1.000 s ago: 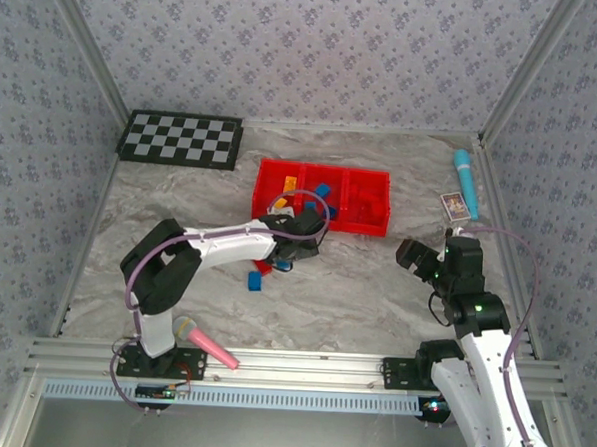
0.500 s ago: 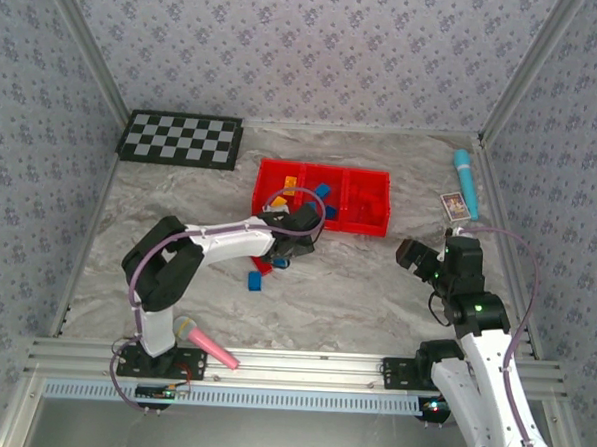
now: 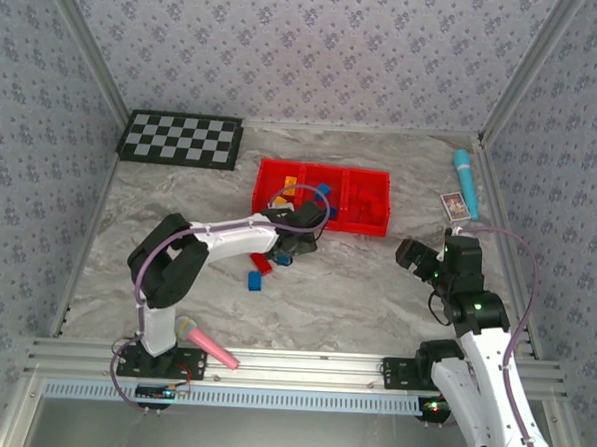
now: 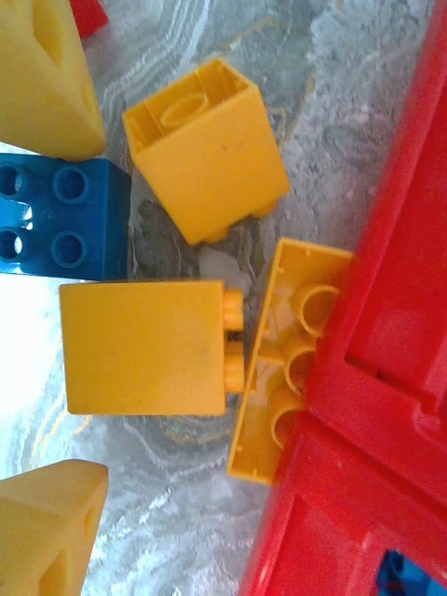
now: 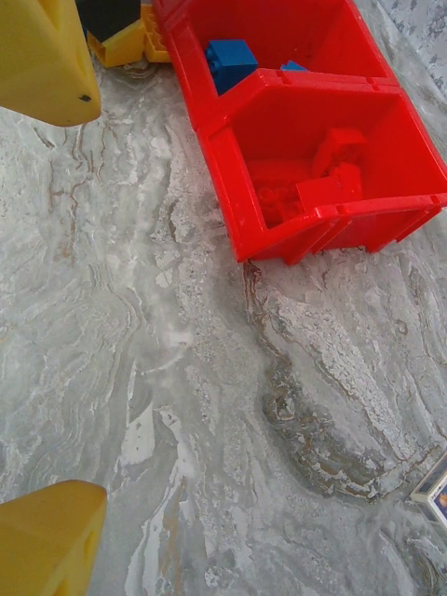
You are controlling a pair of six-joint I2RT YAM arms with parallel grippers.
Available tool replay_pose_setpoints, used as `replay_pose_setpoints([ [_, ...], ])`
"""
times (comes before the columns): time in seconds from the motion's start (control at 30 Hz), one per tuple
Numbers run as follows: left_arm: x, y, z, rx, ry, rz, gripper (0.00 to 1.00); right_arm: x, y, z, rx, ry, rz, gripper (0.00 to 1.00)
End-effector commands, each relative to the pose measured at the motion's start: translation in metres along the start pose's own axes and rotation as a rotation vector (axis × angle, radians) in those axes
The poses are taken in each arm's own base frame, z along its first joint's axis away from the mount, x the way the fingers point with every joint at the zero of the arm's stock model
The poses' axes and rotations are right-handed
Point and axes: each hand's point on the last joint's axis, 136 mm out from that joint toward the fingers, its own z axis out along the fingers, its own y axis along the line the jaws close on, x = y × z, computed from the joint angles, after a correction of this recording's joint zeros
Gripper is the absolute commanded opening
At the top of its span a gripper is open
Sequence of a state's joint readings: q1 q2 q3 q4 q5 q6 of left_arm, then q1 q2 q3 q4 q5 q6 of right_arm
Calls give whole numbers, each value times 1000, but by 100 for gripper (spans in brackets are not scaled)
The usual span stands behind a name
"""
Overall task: Sort the legos into containers by color
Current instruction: Move the legos to the center of the table, then pick up the lego from the center of the table.
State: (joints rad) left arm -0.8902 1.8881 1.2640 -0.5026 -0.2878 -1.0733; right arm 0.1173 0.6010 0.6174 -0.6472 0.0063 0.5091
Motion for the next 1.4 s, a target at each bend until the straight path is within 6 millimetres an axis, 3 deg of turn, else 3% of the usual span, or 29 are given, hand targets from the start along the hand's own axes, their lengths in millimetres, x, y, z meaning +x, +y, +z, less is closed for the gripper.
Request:
replay_pose_setpoints([
  [0.0, 24, -12, 16, 37, 104, 25, 83, 0, 0, 0, -3, -1, 15, 100],
  [0.23, 27, -23, 9, 67, 102, 40, 82, 0, 0, -1, -3, -1, 15, 100],
  [0.63, 12, 14, -10, -41, 52, 86, 82, 1, -1, 0, -2, -3, 17, 100],
  [0.97, 23, 19, -1, -49, 107, 114, 81, 1, 0, 0, -5, -3, 18, 100],
  [1.37, 26, 0, 14, -10, 187, 171, 63, 1, -1, -1, -2, -1, 19, 100],
])
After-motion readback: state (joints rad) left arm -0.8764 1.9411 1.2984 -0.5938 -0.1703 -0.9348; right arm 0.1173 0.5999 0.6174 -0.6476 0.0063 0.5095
